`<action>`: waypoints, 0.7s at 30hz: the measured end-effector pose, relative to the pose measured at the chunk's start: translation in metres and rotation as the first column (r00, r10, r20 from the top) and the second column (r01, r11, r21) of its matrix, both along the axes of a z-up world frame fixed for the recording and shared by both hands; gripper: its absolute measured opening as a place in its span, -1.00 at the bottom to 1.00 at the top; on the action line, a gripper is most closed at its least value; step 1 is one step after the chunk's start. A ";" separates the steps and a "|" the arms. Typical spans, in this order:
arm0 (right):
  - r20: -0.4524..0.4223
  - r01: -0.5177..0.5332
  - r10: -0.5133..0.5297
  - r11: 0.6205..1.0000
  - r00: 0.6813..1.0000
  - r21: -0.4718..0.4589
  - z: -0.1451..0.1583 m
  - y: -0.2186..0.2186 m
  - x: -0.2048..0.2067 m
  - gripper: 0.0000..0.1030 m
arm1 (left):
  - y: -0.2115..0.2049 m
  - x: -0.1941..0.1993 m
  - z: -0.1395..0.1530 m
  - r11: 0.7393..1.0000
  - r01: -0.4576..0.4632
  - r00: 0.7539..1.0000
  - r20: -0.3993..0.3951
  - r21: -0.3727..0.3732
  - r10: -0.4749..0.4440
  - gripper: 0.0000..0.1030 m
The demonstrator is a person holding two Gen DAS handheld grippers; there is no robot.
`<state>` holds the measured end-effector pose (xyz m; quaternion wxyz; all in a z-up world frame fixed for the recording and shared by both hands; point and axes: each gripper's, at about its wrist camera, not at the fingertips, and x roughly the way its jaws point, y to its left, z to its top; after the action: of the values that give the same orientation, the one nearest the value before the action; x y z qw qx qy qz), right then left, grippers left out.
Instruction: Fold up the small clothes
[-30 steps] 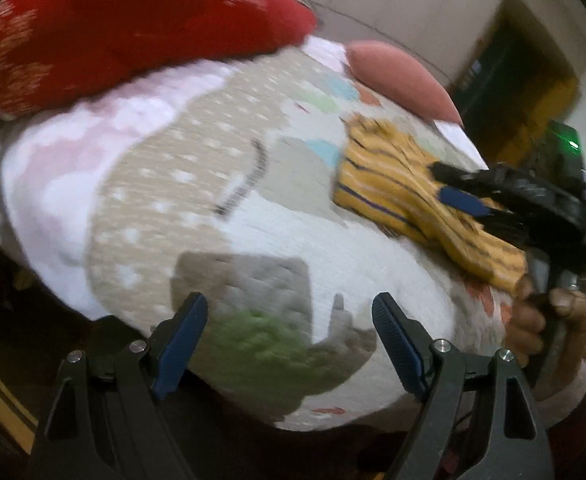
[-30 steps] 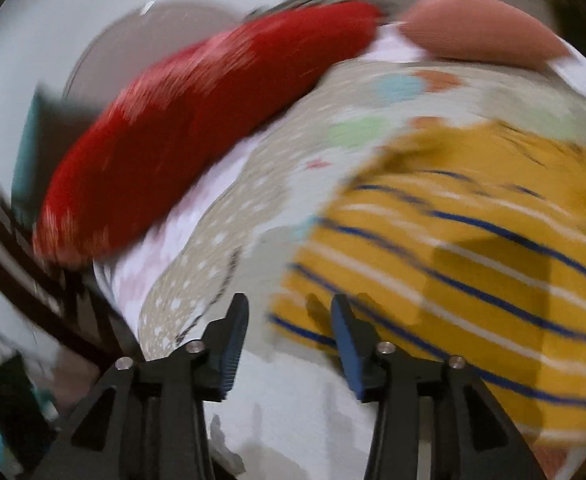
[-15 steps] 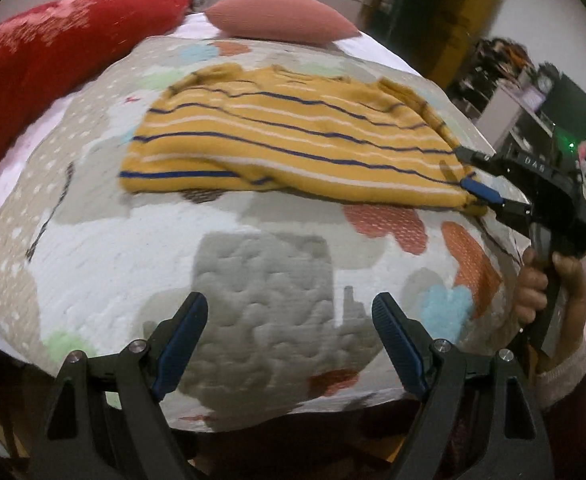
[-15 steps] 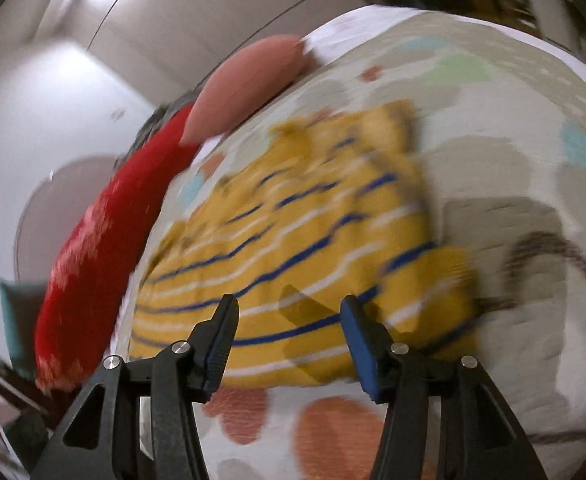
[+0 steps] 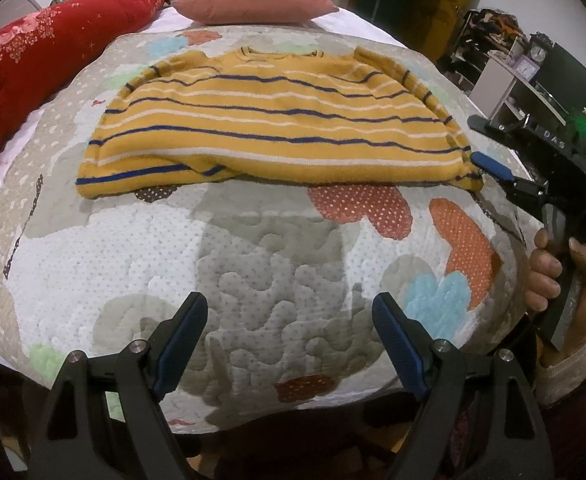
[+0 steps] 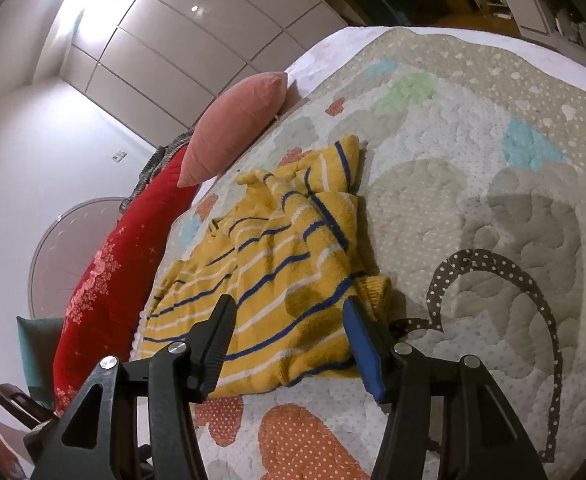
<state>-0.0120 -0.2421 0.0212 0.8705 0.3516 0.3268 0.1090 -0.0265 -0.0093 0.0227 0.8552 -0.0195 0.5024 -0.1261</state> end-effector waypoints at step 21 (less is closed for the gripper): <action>-0.100 0.097 -0.091 0.994 0.991 0.050 -0.014 -0.058 0.025 0.52 | -0.015 0.008 -0.007 0.999 0.054 0.998 0.009 0.001 -0.054 0.62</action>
<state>0.0134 -0.2996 0.0074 0.8478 0.3950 0.3489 0.0594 -0.0185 -0.0247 0.0159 0.8537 -0.0050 0.4990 -0.1491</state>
